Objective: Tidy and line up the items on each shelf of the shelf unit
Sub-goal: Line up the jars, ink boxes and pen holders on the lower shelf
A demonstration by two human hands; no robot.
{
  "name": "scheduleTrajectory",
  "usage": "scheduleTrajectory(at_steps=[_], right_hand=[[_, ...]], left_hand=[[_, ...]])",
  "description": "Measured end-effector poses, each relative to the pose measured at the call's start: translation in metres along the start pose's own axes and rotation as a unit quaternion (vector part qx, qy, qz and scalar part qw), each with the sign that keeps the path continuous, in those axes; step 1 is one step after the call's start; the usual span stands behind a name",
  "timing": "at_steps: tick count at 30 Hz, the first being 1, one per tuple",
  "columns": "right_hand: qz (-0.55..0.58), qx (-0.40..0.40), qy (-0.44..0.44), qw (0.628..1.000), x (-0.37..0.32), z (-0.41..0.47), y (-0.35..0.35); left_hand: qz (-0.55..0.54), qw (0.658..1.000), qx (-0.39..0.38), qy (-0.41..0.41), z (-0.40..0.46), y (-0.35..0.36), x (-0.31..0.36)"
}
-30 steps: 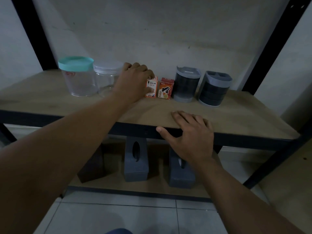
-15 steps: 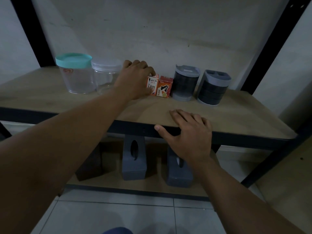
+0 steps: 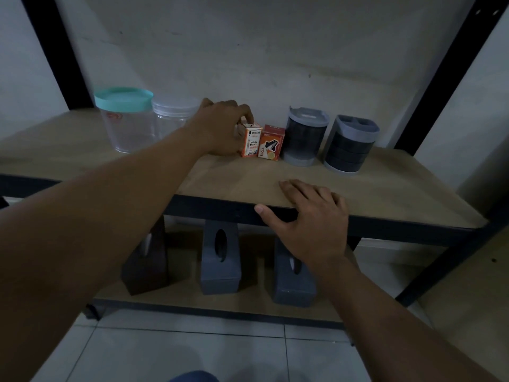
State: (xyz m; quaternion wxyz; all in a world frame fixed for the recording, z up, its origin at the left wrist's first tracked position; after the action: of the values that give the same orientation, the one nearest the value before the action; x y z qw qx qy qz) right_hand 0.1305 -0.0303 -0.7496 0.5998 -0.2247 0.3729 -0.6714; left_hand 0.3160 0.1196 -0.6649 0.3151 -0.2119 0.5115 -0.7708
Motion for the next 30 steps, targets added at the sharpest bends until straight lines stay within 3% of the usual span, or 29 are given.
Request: scheduleTrajectory(at_steps=[11,30], right_hand=[[0.008,0.001,0.0,1.0,0.0003,-0.0002,0.0002],[0.008,0.001,-0.004,1.0,0.0003,-0.0004,0.0003]], left_hand=[[-0.012,0.999,-0.021,0.03,-0.0023,0.0013,0.0076],[0.084,0.996,0.002,-0.002,0.0049,0.0013,0.008]])
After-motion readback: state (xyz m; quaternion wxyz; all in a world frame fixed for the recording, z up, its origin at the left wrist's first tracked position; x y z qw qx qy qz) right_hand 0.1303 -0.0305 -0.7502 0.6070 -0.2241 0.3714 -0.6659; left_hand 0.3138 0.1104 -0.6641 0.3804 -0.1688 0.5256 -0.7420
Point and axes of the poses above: each hand's wrist, its own z-axis towards the middle knuckle, its own y-axis out of the palm, x = y × z, the point moved 7 cm from there along z, towards the middle knuckle, and after that the axes turned 8 degrees about y, right-handed, at the moved point
